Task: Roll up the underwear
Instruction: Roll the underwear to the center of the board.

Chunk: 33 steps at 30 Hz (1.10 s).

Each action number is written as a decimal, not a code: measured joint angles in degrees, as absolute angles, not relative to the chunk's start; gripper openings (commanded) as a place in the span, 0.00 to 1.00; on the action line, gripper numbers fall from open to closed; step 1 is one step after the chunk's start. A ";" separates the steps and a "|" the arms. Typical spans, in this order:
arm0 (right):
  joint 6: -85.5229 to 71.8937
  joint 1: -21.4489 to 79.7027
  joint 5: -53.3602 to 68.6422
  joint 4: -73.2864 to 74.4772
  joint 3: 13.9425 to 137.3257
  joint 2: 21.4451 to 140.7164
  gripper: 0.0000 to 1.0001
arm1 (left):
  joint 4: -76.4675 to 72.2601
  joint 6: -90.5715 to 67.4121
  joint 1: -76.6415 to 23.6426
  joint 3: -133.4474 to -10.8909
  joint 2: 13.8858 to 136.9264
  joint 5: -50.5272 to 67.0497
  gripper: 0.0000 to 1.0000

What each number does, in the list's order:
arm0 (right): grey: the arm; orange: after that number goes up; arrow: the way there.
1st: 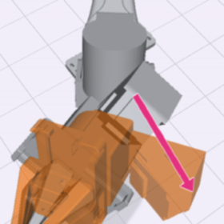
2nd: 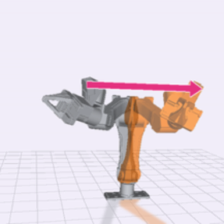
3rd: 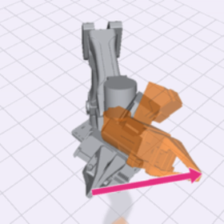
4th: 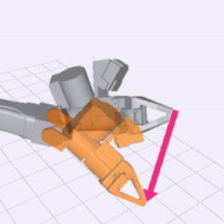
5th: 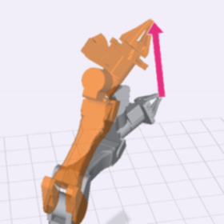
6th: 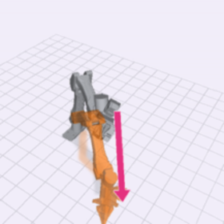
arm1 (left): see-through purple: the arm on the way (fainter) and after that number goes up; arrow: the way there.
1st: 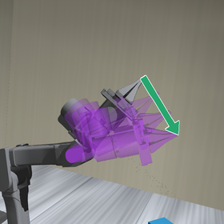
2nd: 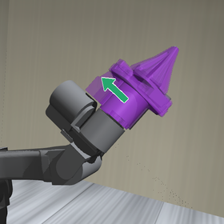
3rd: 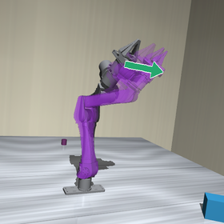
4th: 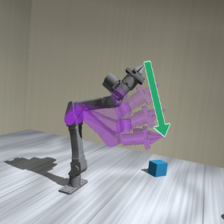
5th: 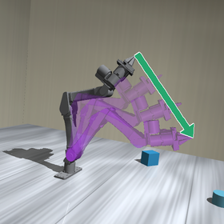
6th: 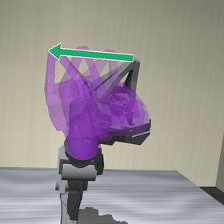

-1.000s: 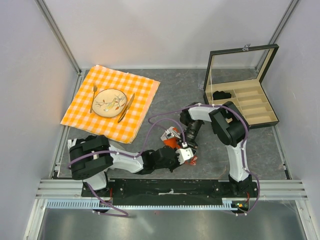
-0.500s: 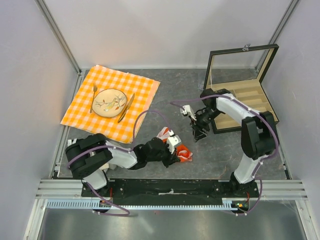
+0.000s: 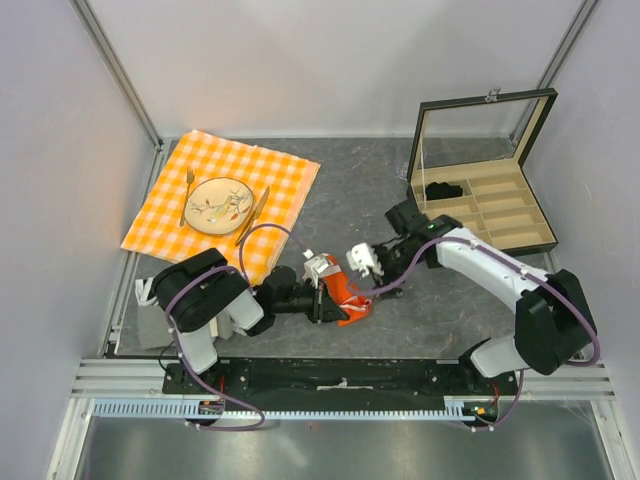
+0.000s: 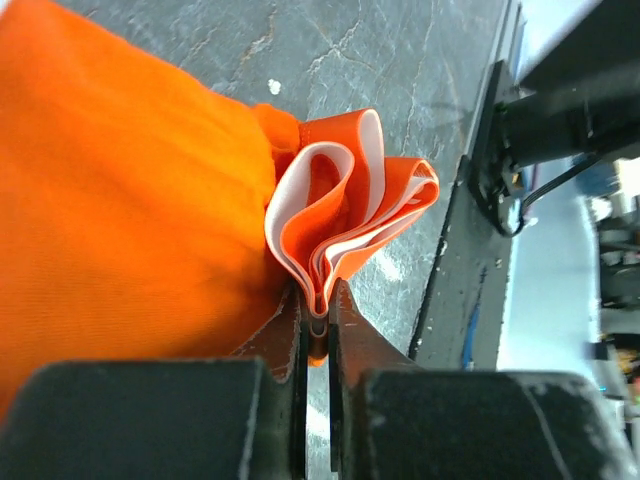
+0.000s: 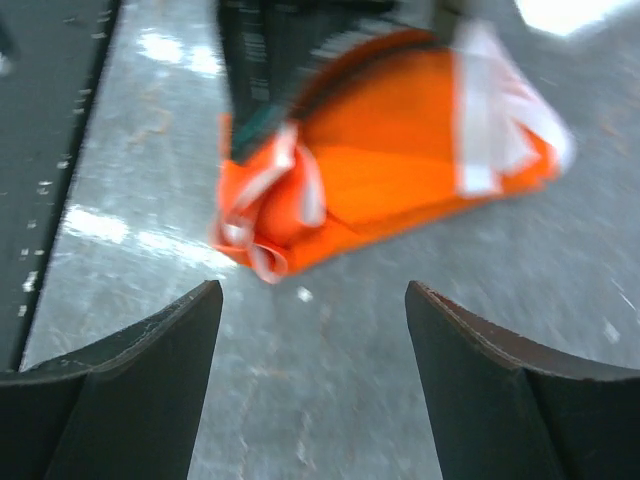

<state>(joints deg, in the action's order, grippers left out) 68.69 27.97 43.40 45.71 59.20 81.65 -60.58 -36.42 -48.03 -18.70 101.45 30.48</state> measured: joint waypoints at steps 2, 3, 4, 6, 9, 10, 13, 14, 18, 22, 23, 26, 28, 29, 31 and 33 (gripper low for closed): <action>70.32 32.47 42.44 45.43 56.82 82.50 0.81 | -64.25 -40.71 -46.28 -17.98 103.77 32.29 0.02; 71.07 34.94 41.54 45.21 55.22 82.41 0.80 | -65.67 -42.98 -45.41 -17.93 104.95 33.26 0.02; 71.53 36.69 40.95 45.10 54.24 82.30 0.80 | -66.89 -45.12 -44.58 -17.91 106.02 34.02 0.02; 72.20 40.12 38.74 44.29 52.90 82.15 0.78 | -69.36 -48.86 -43.22 -17.72 107.92 35.20 0.02; 72.84 43.79 36.03 43.18 52.73 82.15 0.76 | -72.20 -53.06 -42.04 -17.28 109.91 36.12 0.02; 72.88 44.47 35.53 42.87 52.73 82.19 0.75 | -72.75 -53.98 -41.85 -17.10 110.17 36.12 0.02; 72.62 47.05 33.34 41.82 52.75 82.65 0.75 | -73.49 -55.59 -41.45 -16.60 110.45 36.12 0.02; 72.40 47.88 32.56 41.23 52.75 83.02 0.75 | -73.67 -55.99 -41.32 -16.47 110.52 36.12 0.02; 71.77 50.35 29.41 38.83 52.73 84.77 0.73 | -73.80 -56.80 -41.21 -16.43 110.65 36.14 0.02; 70.74 51.70 26.89 36.07 52.62 86.85 0.68 | -73.87 -57.36 -41.19 -16.38 110.72 36.10 0.03; 70.41 51.92 26.26 35.20 52.49 87.50 0.68 | -73.91 -57.49 -41.15 -16.29 110.72 36.07 0.03; 69.63 52.01 24.34 32.32 51.62 89.45 0.66 | -74.30 -58.04 -40.95 -15.79 110.72 36.03 0.09; 69.23 52.10 23.05 29.69 50.63 90.59 0.59 | -74.39 -58.30 -40.95 -15.66 110.67 35.81 0.13; 69.08 52.14 22.52 28.29 50.15 90.98 0.55 | -74.37 -58.48 -40.95 -15.55 110.59 35.62 0.15; 68.42 52.23 21.80 26.57 49.87 91.57 0.46 | -74.24 -58.52 -40.95 -14.98 110.08 35.38 0.20; 67.68 52.31 21.34 25.21 49.87 92.01 0.40 | -73.80 -58.52 -40.95 -14.35 109.16 34.70 0.23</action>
